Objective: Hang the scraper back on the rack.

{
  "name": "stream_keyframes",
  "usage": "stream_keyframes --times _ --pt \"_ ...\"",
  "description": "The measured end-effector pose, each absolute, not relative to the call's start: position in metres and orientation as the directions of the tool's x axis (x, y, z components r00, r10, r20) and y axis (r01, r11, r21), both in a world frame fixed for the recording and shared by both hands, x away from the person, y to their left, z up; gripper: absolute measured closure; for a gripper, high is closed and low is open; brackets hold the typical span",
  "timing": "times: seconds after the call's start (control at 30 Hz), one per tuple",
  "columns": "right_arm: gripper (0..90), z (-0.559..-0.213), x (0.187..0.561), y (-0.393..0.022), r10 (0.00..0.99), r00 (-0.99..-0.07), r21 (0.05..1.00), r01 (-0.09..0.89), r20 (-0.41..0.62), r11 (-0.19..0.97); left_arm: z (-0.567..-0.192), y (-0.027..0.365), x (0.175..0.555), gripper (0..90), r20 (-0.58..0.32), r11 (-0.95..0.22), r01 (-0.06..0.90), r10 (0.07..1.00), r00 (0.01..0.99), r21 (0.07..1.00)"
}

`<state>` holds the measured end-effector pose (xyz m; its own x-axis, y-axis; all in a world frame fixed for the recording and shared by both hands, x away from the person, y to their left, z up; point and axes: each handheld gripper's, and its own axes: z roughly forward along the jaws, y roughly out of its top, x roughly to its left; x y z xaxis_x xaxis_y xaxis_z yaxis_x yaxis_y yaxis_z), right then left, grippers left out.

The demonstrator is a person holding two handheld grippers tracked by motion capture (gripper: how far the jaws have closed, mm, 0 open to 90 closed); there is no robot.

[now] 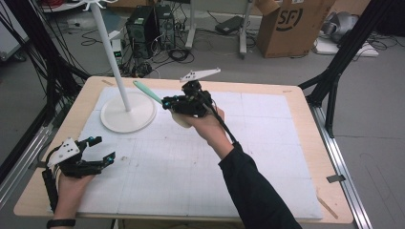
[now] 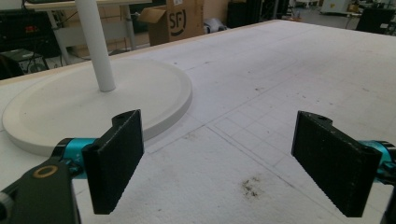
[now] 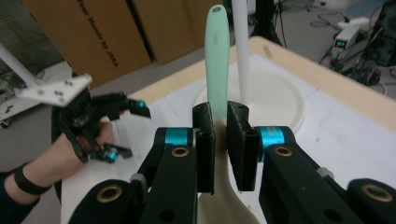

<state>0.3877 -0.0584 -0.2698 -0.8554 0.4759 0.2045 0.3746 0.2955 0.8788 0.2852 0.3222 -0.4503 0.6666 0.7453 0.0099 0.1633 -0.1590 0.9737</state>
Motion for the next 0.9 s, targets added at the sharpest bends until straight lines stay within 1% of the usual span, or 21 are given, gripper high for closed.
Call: stream_keyframes --times 0.1,0.13,0.2,0.23,0.27,0.3,0.33,0.37,0.53,0.57,0.83,0.9 --pt "82.3 -0.251 0.392 -0.061 0.467 -0.858 0.887 0.372 0.215 0.274 -0.451 0.322 0.285 17.5 0.008 -0.155 0.162 0.746 0.666 0.975" --pt "82.3 -0.239 0.395 -0.061 0.462 -0.861 0.893 0.363 0.213 0.266 -0.45 0.322 0.285 17.5 0.01 -0.156 0.161 0.746 0.666 0.975" --pt "82.4 -0.234 0.397 -0.061 0.46 -0.864 0.899 0.352 0.204 0.262 -0.45 0.322 0.285 17.5 0.012 -0.158 0.159 0.745 0.666 0.975" --pt "82.4 -0.222 0.399 -0.06 0.449 -0.869 0.901 0.348 0.207 0.259 -0.45 0.322 0.285 17.5 0.009 -0.157 0.162 0.745 0.667 0.974" --pt "82.3 -0.215 0.401 -0.06 0.447 -0.873 0.903 0.338 0.195 0.266 -0.45 0.322 0.285 17.5 0.007 -0.154 0.162 0.745 0.667 0.975" --pt "82.3 -0.215 0.401 -0.06 0.447 -0.873 0.903 0.338 0.195 0.266 -0.45 0.322 0.285 17.5 0.008 -0.156 0.163 0.745 0.667 0.974" --pt "82.3 -0.204 0.404 -0.058 0.439 -0.878 0.903 0.333 0.192 0.271 -0.45 0.322 0.285 17.5 0.008 -0.156 0.162 0.745 0.667 0.974" --pt "82.3 -0.204 0.404 -0.058 0.439 -0.878 0.903 0.333 0.192 0.271 -0.45 0.322 0.285 17.5 0.009 -0.158 0.162 0.745 0.667 0.974" --pt "82.3 -0.178 0.411 -0.057 0.425 -0.89 0.912 0.304 0.168 0.275 -0.45 0.322 0.285 17.5 0.008 -0.155 0.161 0.744 0.668 0.975" --pt "82.3 -0.168 0.412 -0.056 0.421 -0.892 0.916 0.297 0.166 0.269 -0.45 0.322 0.285 17.5 0.008 -0.155 0.161 0.744 0.668 0.975" --pt "82.3 -0.142 0.418 -0.049 0.41 -0.899 0.929 0.273 0.154 0.249 -0.451 0.322 0.285 17.5 0.01 -0.157 0.16 0.744 0.668 0.975" --pt "82.3 -0.14 0.418 -0.048 0.407 -0.901 0.929 0.271 0.154 0.25 -0.451 0.322 0.285 17.5 0.01 -0.156 0.16 0.743 0.669 0.975"
